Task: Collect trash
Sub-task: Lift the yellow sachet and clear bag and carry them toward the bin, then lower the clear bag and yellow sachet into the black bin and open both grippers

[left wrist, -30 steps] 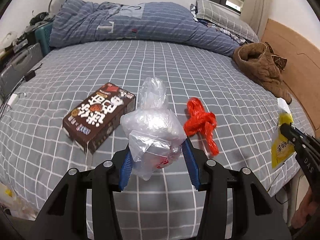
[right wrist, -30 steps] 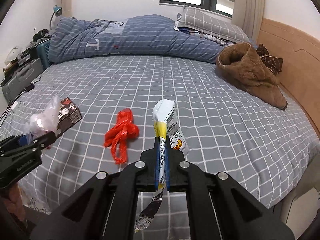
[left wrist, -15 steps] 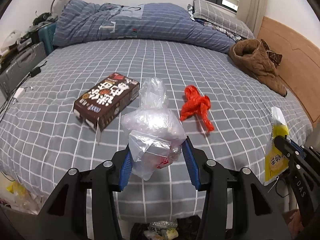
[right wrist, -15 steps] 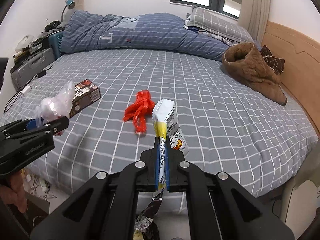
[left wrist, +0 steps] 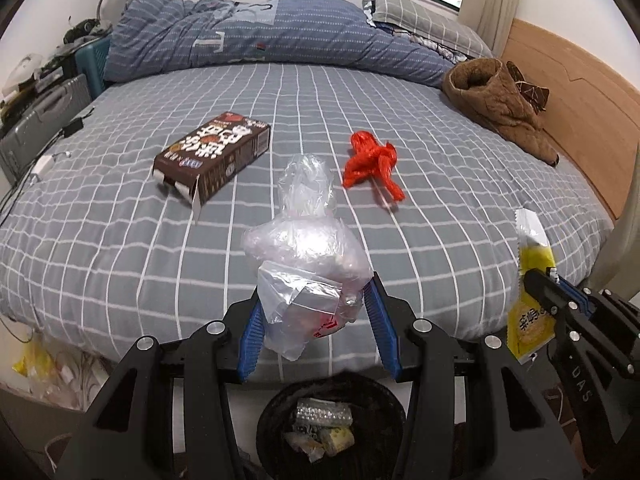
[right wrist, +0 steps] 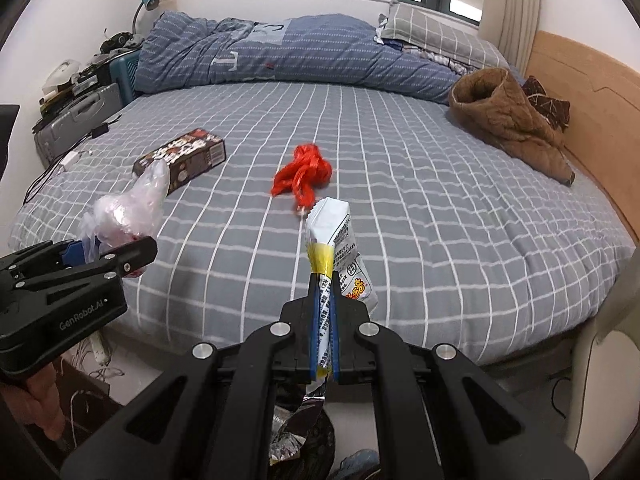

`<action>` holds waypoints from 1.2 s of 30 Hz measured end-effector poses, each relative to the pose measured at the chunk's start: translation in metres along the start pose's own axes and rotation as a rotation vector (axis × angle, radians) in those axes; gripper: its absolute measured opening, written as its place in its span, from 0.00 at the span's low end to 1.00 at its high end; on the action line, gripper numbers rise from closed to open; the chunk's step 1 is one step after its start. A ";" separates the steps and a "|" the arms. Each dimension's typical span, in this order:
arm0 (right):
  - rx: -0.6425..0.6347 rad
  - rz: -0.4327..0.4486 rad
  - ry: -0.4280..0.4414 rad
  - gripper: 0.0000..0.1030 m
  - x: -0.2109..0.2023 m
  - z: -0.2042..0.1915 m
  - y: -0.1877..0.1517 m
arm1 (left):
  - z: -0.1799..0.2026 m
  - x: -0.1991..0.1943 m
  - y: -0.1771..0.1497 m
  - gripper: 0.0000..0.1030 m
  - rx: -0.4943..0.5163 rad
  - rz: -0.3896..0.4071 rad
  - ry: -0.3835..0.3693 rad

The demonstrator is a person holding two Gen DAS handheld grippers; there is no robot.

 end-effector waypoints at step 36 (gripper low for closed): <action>0.006 -0.249 0.054 0.04 0.006 -0.029 -0.132 | -0.026 -0.005 -0.128 0.45 -0.061 -0.210 0.071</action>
Point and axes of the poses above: each gripper's, at about its wrist camera, not at the fingertips, and x roughly the way its jaws point, z to its right, y to its top, the point moved 7 cm from there along x, roughly the way its jaws point, and after that the axes turned 2 degrees about -x, right-handed, at the moved point
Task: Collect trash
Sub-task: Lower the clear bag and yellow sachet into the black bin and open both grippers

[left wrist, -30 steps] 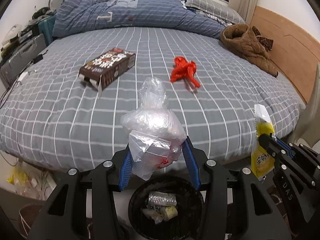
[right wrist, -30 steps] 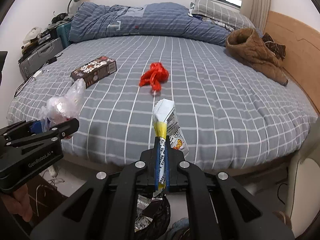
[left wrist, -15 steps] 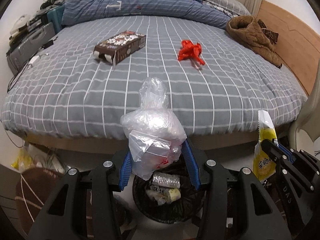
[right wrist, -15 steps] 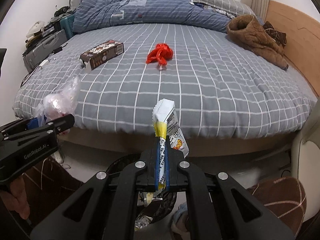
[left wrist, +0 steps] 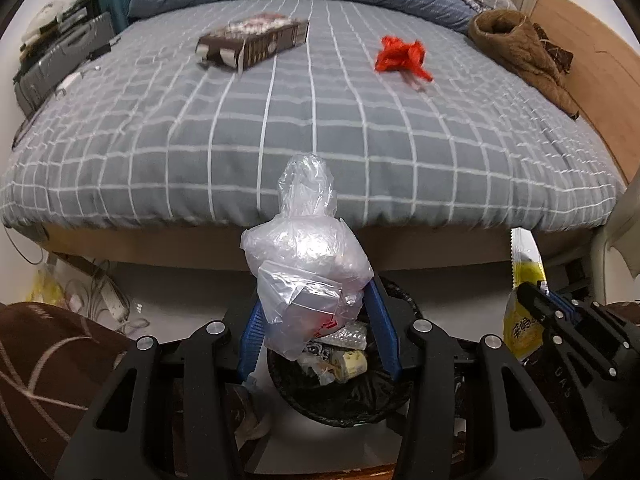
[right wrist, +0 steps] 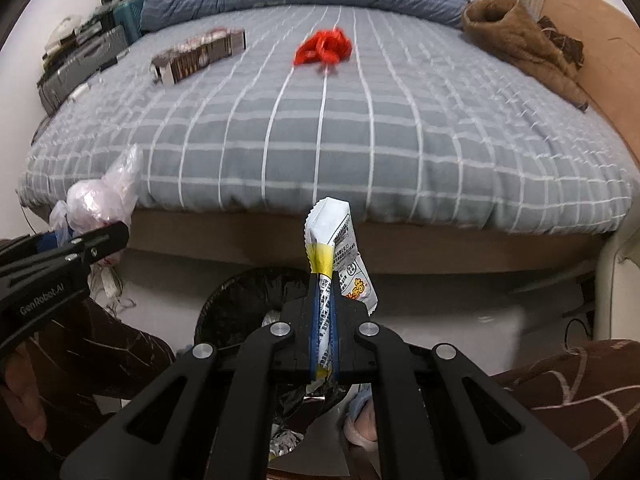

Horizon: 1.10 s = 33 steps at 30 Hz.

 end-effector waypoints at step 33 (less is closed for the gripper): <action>0.034 -0.246 0.018 0.04 0.114 0.009 -0.041 | 0.031 0.137 -0.057 0.64 0.052 -0.302 -0.034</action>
Point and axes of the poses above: each gripper's, at about its wrist camera, not at the fingertips, and x roughly the way its jaws point, z to its right, y to its top, the point moved 7 cm from there along x, roughly the way its jaws point, and after that the axes turned 2 degrees about -x, right-handed, at the moved point
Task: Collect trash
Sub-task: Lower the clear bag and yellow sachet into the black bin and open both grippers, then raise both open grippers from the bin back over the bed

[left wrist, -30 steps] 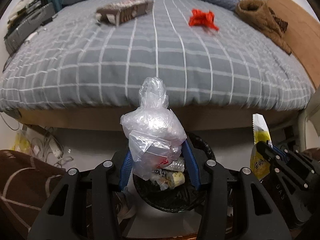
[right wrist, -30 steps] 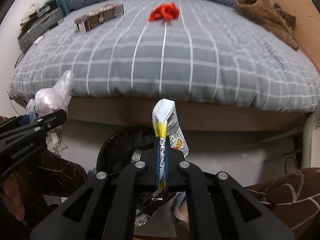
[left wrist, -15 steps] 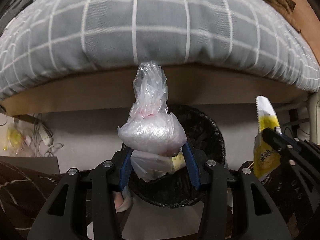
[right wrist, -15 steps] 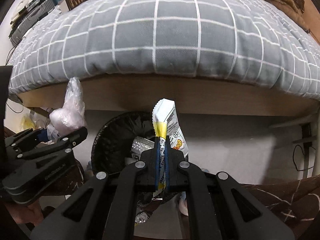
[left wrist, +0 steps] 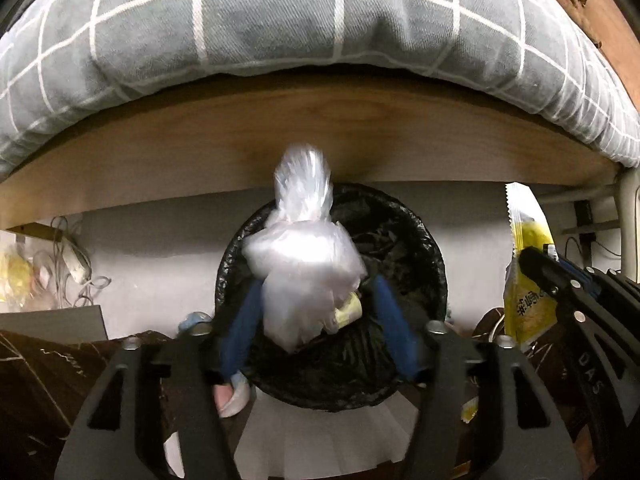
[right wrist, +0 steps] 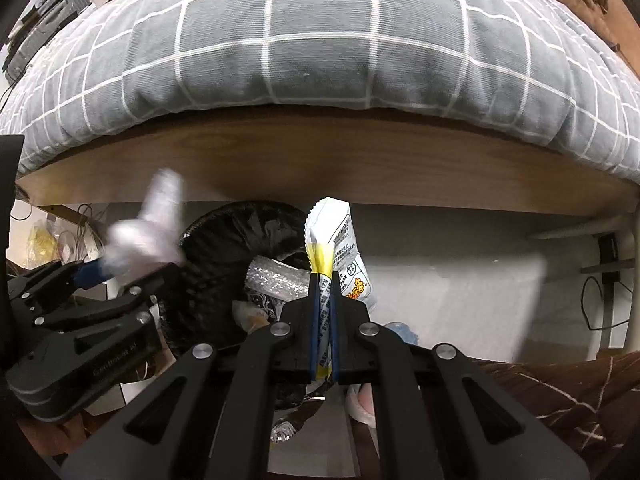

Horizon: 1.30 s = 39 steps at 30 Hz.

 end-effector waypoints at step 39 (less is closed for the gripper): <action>-0.078 0.143 -0.017 0.75 -0.036 -0.057 0.043 | -0.090 -0.068 0.016 0.94 -0.096 0.171 0.050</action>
Point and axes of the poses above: each gripper's, at about its wrist camera, not at the fingertips, and x roughly the way its jaws point, z to its right, y to its top, the point moved 7 cm from there along x, roughly the way its jaws point, and after that the axes turned 2 degrees about -x, right-handed, at the moved point
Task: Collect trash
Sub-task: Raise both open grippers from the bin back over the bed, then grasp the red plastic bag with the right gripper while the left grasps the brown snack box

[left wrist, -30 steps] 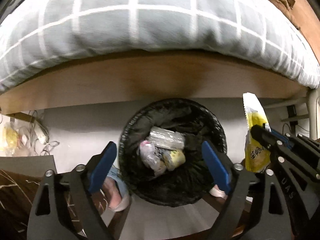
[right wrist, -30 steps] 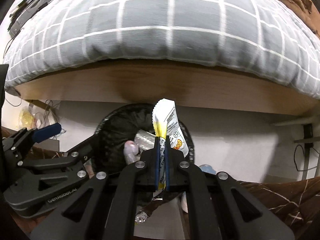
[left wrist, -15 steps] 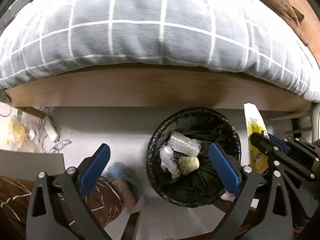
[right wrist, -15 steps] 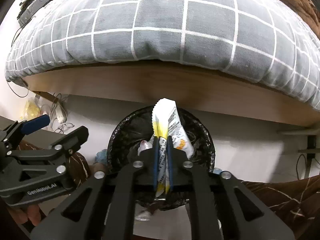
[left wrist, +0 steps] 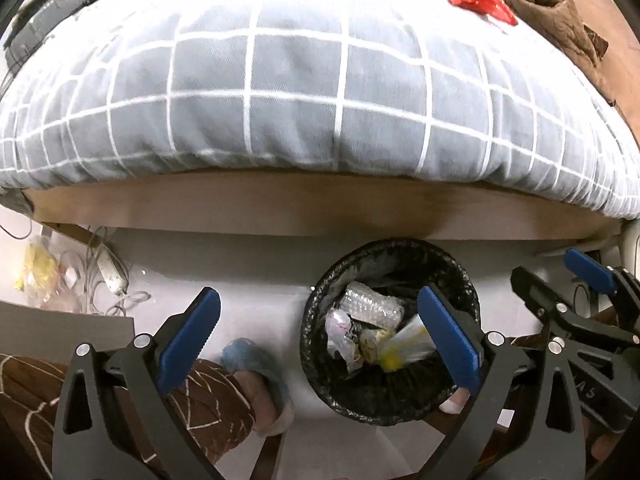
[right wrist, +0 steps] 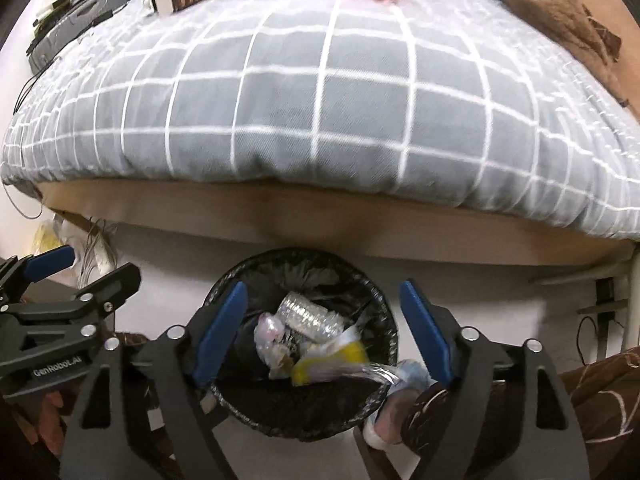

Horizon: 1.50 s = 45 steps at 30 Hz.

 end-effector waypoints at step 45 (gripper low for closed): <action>0.095 0.479 -0.120 0.92 -0.129 0.091 0.203 | -0.007 -0.112 0.207 0.94 -0.009 0.372 -0.047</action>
Point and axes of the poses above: each gripper's, at about its wrist camera, not at the fingertips, and x roughly the way its jaws point, z to its right, y to its top, the point moved 7 cm from there along x, roughly the way its jaws point, and after that the axes turned 2 degrees about -x, right-handed, at the moved point
